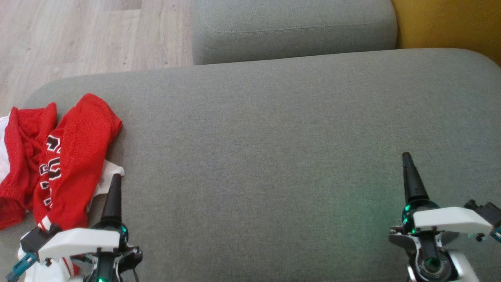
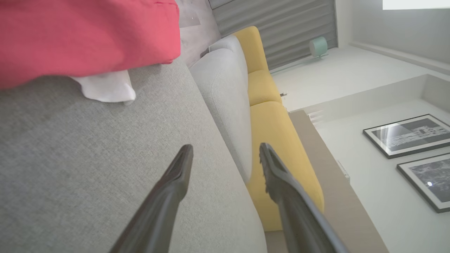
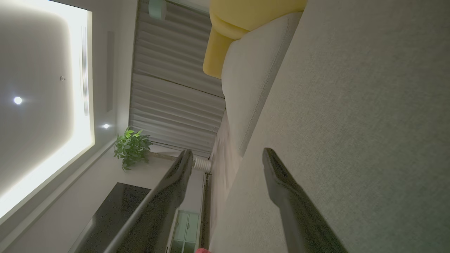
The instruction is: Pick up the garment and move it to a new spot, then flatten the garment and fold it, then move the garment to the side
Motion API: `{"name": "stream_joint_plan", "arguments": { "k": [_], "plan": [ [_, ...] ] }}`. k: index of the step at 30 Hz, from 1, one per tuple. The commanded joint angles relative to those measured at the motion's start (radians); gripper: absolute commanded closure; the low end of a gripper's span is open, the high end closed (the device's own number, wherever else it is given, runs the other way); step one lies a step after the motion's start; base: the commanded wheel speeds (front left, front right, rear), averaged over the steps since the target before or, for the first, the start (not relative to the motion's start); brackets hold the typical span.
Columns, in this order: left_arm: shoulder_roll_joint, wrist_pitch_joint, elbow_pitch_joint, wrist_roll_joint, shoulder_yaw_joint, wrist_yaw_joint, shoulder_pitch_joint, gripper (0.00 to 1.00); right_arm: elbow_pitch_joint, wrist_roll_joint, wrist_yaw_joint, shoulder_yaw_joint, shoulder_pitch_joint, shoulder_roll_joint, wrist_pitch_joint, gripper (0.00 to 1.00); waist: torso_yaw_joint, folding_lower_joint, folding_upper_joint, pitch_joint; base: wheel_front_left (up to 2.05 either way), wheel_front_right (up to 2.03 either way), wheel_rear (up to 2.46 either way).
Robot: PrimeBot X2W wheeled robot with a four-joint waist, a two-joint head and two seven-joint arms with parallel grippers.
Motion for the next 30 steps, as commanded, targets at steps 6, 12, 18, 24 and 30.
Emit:
{"name": "stream_joint_plan", "arguments": {
  "k": [6,12,18,24,30],
  "plan": [
    [0.013,-0.022,-0.051,0.132,-0.007,0.018,-0.052,0.00,-0.026,-0.100,0.000,0.050,-0.066,-0.029,-0.025,0.00,0.001,0.0000,0.0000,-0.002,0.00,0.00,0.00],
    [0.014,-0.040,-0.053,0.255,-0.027,0.029,-0.056,0.00,-0.018,-0.205,0.000,0.067,-0.073,-0.031,-0.043,0.00,0.000,0.0000,0.0000,-0.006,0.00,0.00,0.00],
    [0.015,-0.057,-0.048,0.386,-0.047,0.046,-0.060,0.00,-0.010,-0.334,0.000,0.060,-0.076,-0.023,-0.060,0.00,-0.001,0.0000,0.0000,-0.011,0.00,0.00,0.00],
    [0.016,-0.075,-0.047,0.483,-0.055,0.066,-0.065,0.00,-0.010,-0.451,0.000,0.021,-0.075,-0.001,-0.078,0.00,-0.001,0.0000,0.0000,-0.013,0.00,0.00,0.00],
    [0.019,-0.089,-0.049,0.555,-0.056,0.079,-0.068,0.00,-0.010,-0.544,0.000,0.002,-0.074,0.008,-0.093,0.00,0.000,0.0000,0.0000,-0.013,0.00,0.00,0.00]
  ]
}}
